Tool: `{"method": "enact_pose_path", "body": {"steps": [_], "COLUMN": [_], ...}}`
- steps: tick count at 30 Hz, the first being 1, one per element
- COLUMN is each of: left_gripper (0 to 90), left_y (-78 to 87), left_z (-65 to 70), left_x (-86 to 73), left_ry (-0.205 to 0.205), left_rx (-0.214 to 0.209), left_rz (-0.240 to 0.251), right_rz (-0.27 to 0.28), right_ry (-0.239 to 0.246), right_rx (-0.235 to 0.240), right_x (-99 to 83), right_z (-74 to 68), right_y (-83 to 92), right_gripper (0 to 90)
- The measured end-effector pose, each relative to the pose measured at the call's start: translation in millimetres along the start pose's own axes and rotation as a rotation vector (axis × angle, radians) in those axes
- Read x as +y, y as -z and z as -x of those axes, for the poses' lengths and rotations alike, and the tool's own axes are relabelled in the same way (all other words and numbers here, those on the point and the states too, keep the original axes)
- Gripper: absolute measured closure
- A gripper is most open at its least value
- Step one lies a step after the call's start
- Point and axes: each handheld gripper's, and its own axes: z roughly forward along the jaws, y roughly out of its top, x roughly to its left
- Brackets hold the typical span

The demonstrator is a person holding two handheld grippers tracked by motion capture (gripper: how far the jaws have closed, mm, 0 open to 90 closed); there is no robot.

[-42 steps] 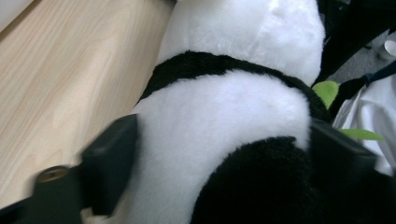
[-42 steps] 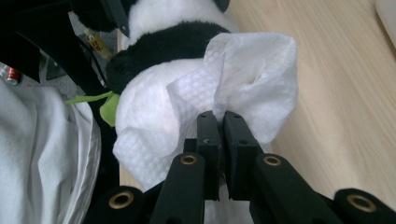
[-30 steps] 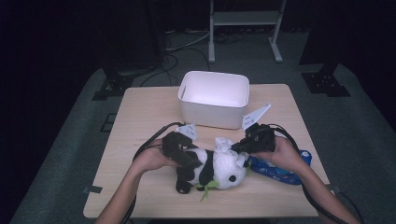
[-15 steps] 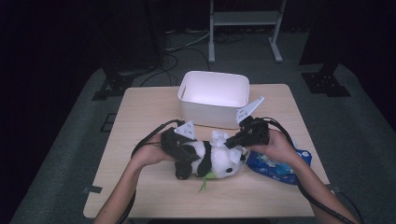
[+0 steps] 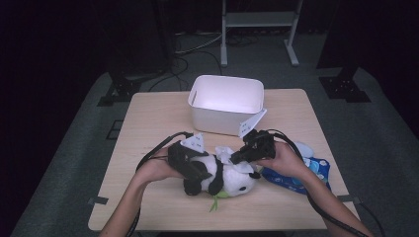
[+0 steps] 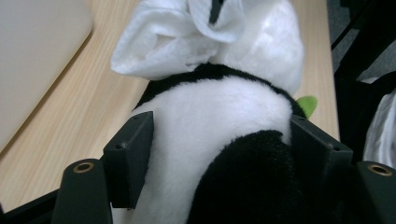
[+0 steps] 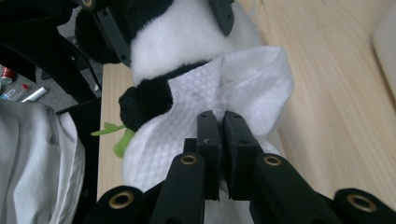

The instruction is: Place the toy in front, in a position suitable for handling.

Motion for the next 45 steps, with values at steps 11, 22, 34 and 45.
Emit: {"method": "enact_pose_path", "body": {"steps": [11,22,34,45], "left_gripper": [23.6,21.0,22.9,23.9], "left_y": [10.8,20.6,13.8,13.4], "left_z": [3.0,1.7,5.4,14.7], "left_x": [5.9,-1.3,-8.7,-15.8], "left_ry": [0.044,0.094,0.107,0.090], "left_rx": [-0.038,-0.051,-0.085,-0.081], "left_rz": [0.018,0.032,0.026,0.034], "right_rz": [-0.007,-0.001,0.002,0.003], "right_ry": [0.001,0.014,0.054,0.094], "right_rx": [0.022,0.056,0.059,0.080], "right_x": [-8.4,-13.7,-4.0,15.4], "right_z": [-11.2,-17.0,-25.9,-33.1], "right_y": [-0.6,-1.7,-6.2,-19.6], "right_gripper": [85.1,85.1,84.9,85.0]}}
